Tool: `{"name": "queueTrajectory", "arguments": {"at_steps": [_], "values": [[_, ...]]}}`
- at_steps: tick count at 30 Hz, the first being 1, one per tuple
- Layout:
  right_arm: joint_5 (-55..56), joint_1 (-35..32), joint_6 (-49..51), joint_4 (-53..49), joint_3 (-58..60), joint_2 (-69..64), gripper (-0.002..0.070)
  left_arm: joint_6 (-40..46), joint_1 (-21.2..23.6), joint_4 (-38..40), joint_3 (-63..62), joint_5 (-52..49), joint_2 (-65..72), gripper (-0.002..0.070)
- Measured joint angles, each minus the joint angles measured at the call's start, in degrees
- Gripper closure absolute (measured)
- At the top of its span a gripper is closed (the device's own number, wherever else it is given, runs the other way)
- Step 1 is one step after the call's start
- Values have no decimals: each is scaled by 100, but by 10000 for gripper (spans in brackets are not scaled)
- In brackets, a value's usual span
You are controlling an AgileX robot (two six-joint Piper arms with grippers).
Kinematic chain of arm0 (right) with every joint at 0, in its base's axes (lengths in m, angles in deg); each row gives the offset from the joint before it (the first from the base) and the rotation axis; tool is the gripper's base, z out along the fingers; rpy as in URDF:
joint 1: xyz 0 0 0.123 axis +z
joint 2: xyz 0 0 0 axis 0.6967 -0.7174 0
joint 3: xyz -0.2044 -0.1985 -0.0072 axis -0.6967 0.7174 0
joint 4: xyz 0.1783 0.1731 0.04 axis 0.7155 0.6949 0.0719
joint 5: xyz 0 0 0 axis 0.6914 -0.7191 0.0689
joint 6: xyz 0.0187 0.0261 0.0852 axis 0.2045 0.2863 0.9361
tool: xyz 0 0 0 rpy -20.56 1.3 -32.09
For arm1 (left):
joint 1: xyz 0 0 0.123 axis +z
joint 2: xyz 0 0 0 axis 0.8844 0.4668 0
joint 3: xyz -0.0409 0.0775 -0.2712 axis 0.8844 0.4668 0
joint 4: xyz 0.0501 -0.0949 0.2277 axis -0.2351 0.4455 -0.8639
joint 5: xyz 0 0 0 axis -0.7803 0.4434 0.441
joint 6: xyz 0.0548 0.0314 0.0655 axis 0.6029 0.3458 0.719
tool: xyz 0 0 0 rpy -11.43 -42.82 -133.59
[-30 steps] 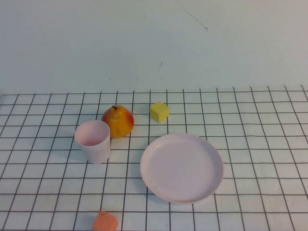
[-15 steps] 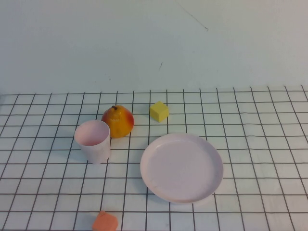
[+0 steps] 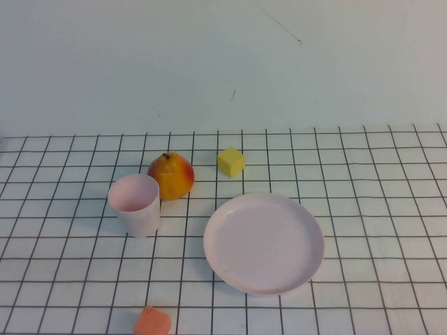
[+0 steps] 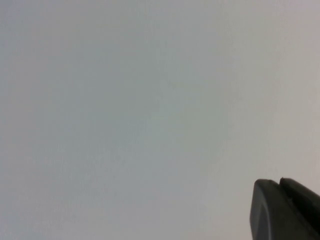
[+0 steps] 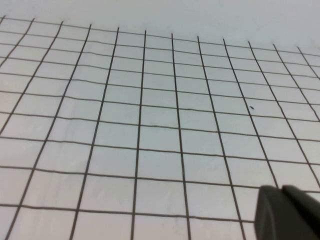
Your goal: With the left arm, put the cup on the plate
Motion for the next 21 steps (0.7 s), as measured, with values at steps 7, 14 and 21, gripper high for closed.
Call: {"name": "queueTrajectory", "arguments": {"at_steps": [7,14,21], "values": [[0,0,0,0,0,0,678,304,0,-193,-2302,-2756,1097,677],[0,0,0,0,0,0,678,790,0,46,-4138,-4885,2981,677],[0,0,0,0,0,0,678,1551,0,579,-5576,-6122,4826,677]]}}
